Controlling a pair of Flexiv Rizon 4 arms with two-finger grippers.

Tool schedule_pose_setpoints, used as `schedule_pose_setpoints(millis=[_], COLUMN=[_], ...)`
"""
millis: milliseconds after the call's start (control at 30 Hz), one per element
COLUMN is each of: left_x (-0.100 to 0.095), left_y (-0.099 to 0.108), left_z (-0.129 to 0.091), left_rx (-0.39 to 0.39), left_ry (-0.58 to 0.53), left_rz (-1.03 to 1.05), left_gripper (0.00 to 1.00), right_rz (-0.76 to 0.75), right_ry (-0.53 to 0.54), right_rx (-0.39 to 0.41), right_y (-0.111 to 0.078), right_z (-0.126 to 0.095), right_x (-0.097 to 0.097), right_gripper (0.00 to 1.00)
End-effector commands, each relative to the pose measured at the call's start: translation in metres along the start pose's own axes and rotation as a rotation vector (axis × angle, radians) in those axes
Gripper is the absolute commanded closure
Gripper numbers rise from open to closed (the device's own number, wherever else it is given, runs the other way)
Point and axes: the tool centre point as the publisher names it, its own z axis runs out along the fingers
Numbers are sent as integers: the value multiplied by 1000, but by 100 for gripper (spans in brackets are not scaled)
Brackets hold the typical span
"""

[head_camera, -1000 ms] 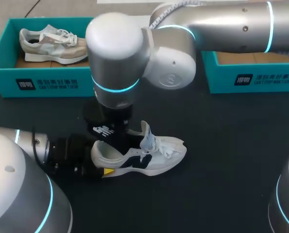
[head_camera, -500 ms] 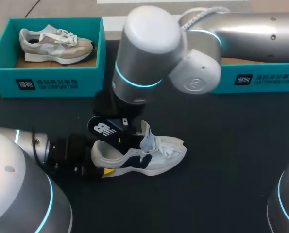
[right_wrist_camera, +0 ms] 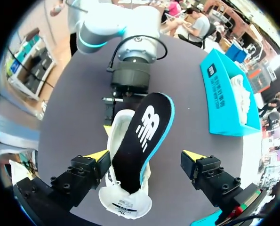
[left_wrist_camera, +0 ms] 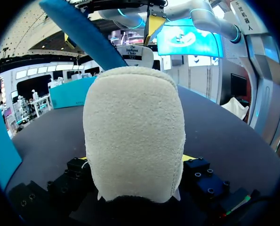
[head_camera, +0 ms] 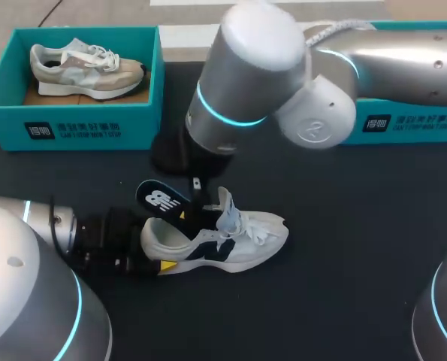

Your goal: Take the shoe out of the shoebox, open the shoe tongue, remove and reinsert the insole, then place the shoe into the shoebox

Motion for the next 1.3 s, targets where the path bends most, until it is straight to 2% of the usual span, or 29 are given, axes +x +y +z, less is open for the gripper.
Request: schedule_pose_setpoints(millis=[33,267,467,700,833,1300], left_x=[2,2,2,2,2,2], left_y=[2,2,2,2,2,2], left_z=[0,0,0,0,0,0], left_rx=[-4,-4,-4,-4,-4,-4], left_ry=[0,0,0,0,0,0], left_rz=[0,0,0,0,0,0], left_gripper=[100,100,100,100,100,100], right_rz=[29,74,80,158,212,212], right_ry=[44,122,259,344,345,345], right_rx=[-111,-191,-313,-394,-412,-412], right_y=[-10,-7,2,8,6,6], right_z=[-4,-4,3,7,11,11], right_x=[-1,2,4,9,13,13], right_gripper=[0,0,0,0,0,0])
